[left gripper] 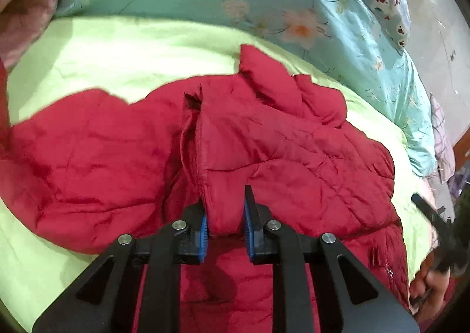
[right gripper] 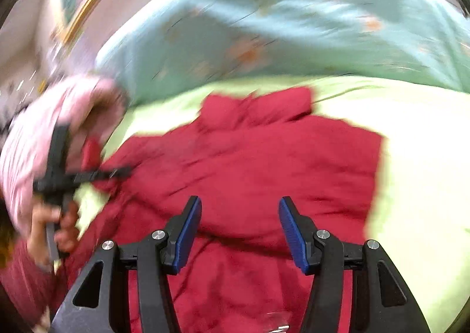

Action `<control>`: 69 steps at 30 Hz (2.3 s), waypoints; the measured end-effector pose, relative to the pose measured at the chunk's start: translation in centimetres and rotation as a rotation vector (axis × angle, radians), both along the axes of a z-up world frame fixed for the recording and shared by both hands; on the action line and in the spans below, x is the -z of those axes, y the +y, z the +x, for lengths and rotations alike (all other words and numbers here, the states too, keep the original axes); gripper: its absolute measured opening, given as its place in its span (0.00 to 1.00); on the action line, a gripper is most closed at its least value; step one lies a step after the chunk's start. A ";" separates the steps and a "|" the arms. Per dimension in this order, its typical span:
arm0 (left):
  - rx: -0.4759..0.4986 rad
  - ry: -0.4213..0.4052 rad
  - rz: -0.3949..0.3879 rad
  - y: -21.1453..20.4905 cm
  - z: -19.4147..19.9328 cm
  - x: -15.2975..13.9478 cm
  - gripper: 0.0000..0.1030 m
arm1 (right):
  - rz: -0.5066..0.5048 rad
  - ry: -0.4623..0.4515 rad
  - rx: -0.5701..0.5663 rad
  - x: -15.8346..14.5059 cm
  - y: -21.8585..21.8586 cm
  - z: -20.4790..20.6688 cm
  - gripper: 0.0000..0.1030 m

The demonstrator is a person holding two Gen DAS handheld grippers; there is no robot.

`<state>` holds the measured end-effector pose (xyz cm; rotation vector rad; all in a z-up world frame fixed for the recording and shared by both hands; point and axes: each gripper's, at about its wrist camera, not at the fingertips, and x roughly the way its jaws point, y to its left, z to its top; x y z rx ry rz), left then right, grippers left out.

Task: Fold large clothes

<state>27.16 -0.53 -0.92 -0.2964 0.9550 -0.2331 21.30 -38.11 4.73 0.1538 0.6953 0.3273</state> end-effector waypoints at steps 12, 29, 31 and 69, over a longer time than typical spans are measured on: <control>-0.019 0.030 0.003 0.3 -0.7 2.4 0.17 | -0.118 0.213 0.140 5.0 -1.1 9.2 0.49; -0.035 0.045 0.086 -0.5 0.2 3.6 0.33 | -0.175 0.236 0.189 7.2 -0.9 10.1 0.47; -0.051 0.039 0.084 0.0 -0.5 2.9 0.37 | -0.163 0.226 0.191 6.3 -0.8 9.2 0.48; -0.633 0.168 0.241 19.7 3.9 1.7 0.64 | -0.039 0.186 -0.042 3.6 4.5 -0.7 0.50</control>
